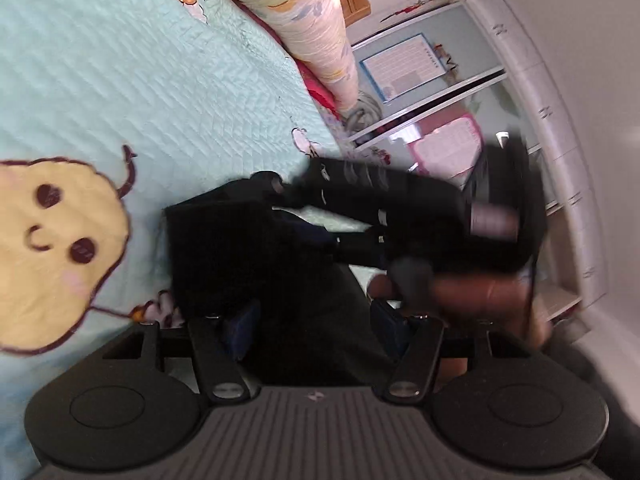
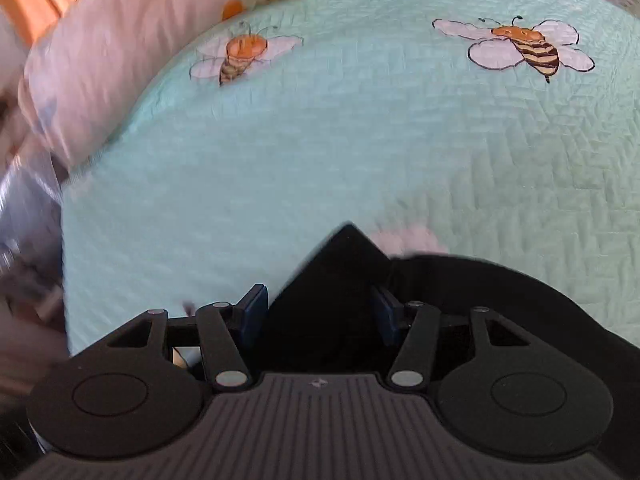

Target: Fold clothes

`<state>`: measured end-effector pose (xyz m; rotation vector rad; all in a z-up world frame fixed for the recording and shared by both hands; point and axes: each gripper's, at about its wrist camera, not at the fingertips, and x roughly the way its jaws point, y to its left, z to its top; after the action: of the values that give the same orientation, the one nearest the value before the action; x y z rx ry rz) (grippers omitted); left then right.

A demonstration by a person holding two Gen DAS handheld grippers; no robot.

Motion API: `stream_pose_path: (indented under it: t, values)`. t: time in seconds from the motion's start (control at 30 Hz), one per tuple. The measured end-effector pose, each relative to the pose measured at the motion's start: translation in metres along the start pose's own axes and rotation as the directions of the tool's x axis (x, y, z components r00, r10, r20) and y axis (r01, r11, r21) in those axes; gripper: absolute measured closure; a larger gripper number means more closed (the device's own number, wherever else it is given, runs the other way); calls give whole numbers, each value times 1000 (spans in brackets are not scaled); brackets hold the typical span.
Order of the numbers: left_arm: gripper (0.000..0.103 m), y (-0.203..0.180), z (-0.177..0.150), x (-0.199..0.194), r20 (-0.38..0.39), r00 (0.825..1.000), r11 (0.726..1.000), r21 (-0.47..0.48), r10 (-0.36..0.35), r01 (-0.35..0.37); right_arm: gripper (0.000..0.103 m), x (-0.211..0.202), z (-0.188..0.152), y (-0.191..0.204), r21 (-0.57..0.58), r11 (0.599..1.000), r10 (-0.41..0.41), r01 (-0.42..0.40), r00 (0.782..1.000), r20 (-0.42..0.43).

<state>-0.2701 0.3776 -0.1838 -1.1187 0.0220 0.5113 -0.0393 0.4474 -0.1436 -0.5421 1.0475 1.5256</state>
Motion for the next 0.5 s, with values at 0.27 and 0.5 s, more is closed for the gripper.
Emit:
stream_pose_path:
  t: [0.27, 0.5]
  values:
    - [33, 1, 5, 0, 59, 997, 999, -4, -45, 46, 46, -32, -27, -24, 141, 981, 92, -131, 962, 256]
    - [33, -5, 2, -12, 138, 990, 999, 28, -35, 32, 43, -21, -19, -11, 89, 991, 83, -104, 973, 216]
